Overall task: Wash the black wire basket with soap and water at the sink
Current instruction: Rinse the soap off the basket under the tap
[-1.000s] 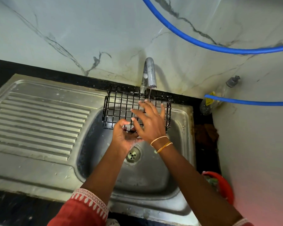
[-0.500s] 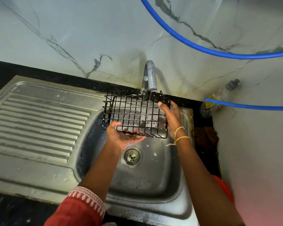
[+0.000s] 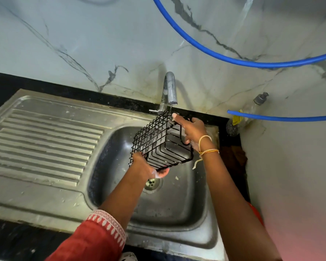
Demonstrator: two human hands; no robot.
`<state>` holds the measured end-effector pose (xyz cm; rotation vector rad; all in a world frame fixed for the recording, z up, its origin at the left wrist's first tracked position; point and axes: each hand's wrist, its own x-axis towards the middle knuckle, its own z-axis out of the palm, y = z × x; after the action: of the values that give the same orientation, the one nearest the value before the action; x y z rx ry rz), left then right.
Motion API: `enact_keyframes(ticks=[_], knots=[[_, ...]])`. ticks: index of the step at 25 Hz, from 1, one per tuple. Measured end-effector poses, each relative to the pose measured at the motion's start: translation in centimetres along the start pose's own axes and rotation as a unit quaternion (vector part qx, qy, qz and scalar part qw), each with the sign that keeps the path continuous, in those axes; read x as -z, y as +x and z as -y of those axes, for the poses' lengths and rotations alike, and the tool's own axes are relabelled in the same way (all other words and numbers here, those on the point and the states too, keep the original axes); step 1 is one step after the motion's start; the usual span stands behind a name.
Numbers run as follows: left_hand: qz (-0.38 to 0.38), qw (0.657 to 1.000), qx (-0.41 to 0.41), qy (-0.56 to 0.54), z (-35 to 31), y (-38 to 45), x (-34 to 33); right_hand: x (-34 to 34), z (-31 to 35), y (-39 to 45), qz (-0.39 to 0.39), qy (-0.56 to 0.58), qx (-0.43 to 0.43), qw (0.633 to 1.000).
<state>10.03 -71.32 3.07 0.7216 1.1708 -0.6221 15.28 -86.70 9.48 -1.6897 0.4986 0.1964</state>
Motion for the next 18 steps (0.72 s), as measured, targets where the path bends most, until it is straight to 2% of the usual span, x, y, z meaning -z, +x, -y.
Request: enact_keyframes(ticks=[2, 5, 6, 8, 10, 11, 12, 15, 16, 18], knots=[[-0.055, 0.998, -0.014, 0.029, 0.2, 0.2, 0.6, -0.8, -0.1, -0.6, 0.017, 0.127, -0.065, 0.990], [-0.046, 0.986, -0.127, 0.098, -0.9, 2.0, 0.9, -2.5, -0.9, -0.3, 0.055, 0.288, -0.170, 0.941], [-0.039, 0.978, -0.163, 0.125, -1.4, 1.7, 0.4, -2.9, -0.9, 0.0, 0.050, 0.312, -0.183, 0.931], [0.024, 0.964, -0.212, 0.159, -2.4, -1.1, -1.3, -3.2, -0.6, 0.4, 0.051, 0.315, -0.192, 0.928], [0.055, 0.926, -0.261, 0.266, -3.3, -4.1, -3.6, -3.2, -0.3, 0.6, 0.047, 0.312, -0.190, 0.930], [0.053, 0.893, -0.289, 0.341, -3.6, -4.7, -5.1, -3.1, -0.4, 0.8, 0.039, 0.311, -0.187, 0.931], [0.045, 0.840, -0.338, 0.422, -3.8, -4.6, -6.1, -3.0, -0.6, 1.1, 0.032, 0.310, -0.180, 0.933], [-0.037, 0.602, -0.471, 0.643, -3.6, -3.0, -7.4, -2.4, -0.9, 1.6, 0.032, 0.310, -0.137, 0.940], [-0.034, 0.565, -0.488, 0.664, -3.9, -2.5, -7.7, -1.9, -0.8, 1.6, 0.039, 0.315, -0.127, 0.940], [0.012, 0.580, -0.477, 0.660, -4.8, -1.5, -8.5, -1.1, -0.6, 1.4, 0.080, 0.343, -0.136, 0.926]])
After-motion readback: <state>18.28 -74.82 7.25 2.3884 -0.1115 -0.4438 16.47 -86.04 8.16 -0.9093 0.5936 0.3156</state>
